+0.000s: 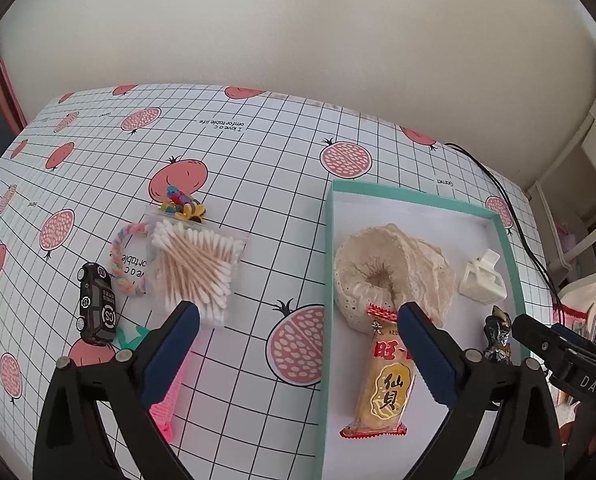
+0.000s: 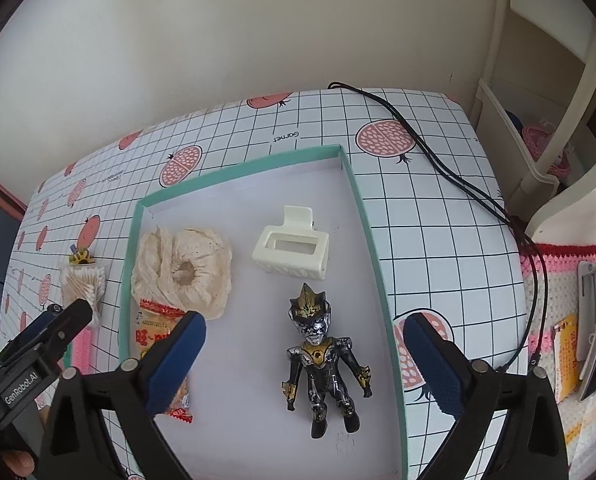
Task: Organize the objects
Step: 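Move both tools back toward the toy car and pink hair roller beside the tray, then grasp the black toy car with the left tool while the right tool grasps the pink hair roller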
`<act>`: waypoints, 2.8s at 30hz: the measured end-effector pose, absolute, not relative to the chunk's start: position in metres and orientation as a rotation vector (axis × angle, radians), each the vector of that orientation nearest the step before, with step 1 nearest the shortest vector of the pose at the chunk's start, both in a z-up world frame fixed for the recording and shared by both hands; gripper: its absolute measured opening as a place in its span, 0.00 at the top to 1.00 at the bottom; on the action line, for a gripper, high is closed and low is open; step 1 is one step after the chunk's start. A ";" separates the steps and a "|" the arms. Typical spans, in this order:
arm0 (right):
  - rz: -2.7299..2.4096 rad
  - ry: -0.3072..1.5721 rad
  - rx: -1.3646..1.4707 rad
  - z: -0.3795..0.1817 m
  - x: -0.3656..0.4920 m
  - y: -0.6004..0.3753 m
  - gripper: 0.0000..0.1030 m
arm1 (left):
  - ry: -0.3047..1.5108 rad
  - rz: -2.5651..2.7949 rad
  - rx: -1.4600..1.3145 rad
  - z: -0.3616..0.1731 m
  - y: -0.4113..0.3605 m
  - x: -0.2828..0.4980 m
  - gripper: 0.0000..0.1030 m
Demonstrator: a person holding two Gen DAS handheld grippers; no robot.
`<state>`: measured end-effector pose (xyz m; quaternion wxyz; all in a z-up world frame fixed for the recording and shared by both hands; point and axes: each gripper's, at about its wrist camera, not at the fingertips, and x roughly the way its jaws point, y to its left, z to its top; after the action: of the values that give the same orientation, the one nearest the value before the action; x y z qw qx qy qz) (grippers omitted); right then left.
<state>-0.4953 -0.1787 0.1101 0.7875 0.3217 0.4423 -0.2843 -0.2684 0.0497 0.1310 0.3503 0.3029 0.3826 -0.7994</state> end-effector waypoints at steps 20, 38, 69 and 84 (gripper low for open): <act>-0.604 0.964 0.683 0.110 -0.494 -0.178 0.00 | 0.974 -2.063 0.788 0.131 0.047 -0.266 0.04; -0.453 0.877 0.572 0.176 -0.437 -0.113 0.00 | 1.001 -2.015 0.743 0.145 -0.002 -0.172 0.04; -0.183 1.160 0.339 0.117 -0.314 0.028 0.00 | 1.060 -1.901 0.955 0.079 -0.048 -0.122 0.04; -0.151 1.271 0.292 0.079 -0.305 0.036 0.00 | 1.053 -1.869 1.106 0.040 -0.047 -0.149 0.04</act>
<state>-0.3050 0.0362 0.0790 0.7923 0.1355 0.5908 -0.0701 -0.1495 -0.0468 0.0397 0.3562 0.4282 0.4077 -0.7236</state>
